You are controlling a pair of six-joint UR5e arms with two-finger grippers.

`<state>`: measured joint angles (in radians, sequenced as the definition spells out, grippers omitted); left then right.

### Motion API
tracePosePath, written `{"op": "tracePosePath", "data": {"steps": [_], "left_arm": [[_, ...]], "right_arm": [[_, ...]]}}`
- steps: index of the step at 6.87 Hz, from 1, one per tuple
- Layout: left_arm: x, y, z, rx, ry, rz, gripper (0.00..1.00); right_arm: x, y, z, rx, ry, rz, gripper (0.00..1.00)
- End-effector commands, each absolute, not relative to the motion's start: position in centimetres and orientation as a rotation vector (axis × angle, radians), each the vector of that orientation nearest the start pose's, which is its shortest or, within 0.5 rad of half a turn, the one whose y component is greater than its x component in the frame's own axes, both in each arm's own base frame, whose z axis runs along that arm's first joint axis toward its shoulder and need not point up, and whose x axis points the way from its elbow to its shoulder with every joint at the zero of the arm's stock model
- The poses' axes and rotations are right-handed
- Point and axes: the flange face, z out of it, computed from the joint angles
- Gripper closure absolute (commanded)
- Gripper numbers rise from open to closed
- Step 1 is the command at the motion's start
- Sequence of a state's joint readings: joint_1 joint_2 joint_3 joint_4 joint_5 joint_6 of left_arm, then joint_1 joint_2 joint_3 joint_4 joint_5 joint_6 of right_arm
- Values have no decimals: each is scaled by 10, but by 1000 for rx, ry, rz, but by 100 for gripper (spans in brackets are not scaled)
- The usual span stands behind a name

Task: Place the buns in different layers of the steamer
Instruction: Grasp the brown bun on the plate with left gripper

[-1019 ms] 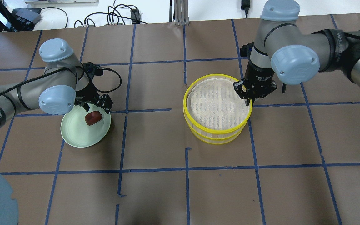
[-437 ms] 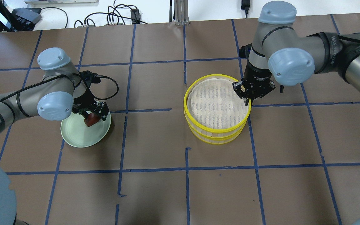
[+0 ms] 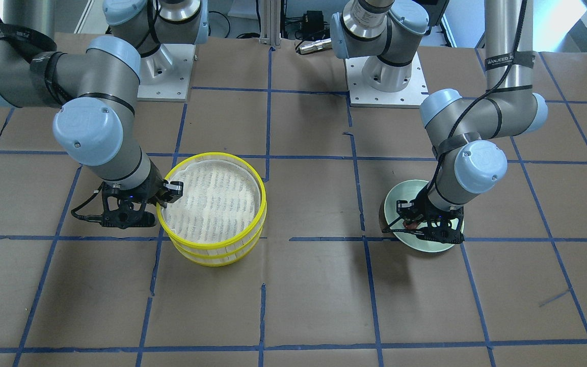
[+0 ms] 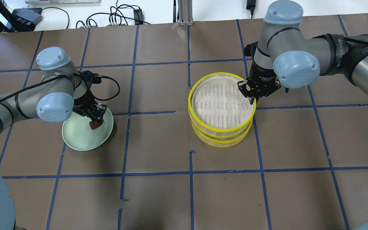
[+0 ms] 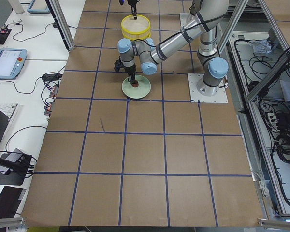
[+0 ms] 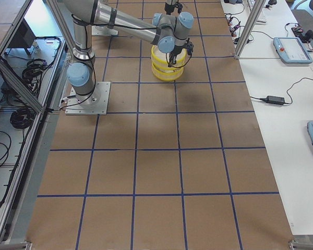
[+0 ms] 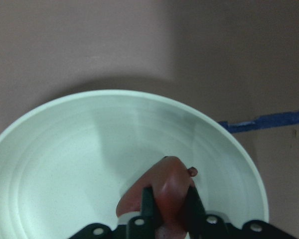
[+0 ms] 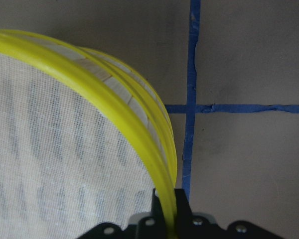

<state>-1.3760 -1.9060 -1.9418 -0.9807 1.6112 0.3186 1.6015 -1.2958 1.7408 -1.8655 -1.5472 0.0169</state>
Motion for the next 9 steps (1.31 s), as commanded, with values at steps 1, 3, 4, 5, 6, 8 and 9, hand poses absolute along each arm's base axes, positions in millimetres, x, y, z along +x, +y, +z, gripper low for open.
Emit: {"op": "tracePosePath", "data": {"steps": [1, 3, 4, 5, 6, 8, 9], "left_arm": [[-26, -536, 232, 172, 3119, 217, 78], [-26, -535, 288, 162, 3125, 292, 79], [-25, -539, 299, 153, 3125, 299, 79], [-26, -540, 301, 155, 3124, 295, 79], [-25, -541, 301, 153, 3124, 292, 79], [-25, -541, 301, 153, 3124, 292, 79], [-25, -541, 301, 153, 3124, 292, 79]], "right_arm": [[152, -539, 270, -17, 3118, 252, 85], [151, -538, 274, -23, 3126, 229, 84], [151, -537, 273, -23, 3127, 233, 84], [149, -536, 272, -27, 3142, 239, 84], [147, -537, 275, -34, 3162, 230, 84], [147, -540, 273, -30, 3168, 218, 84], [148, -542, 275, -24, 3162, 186, 84]]}}
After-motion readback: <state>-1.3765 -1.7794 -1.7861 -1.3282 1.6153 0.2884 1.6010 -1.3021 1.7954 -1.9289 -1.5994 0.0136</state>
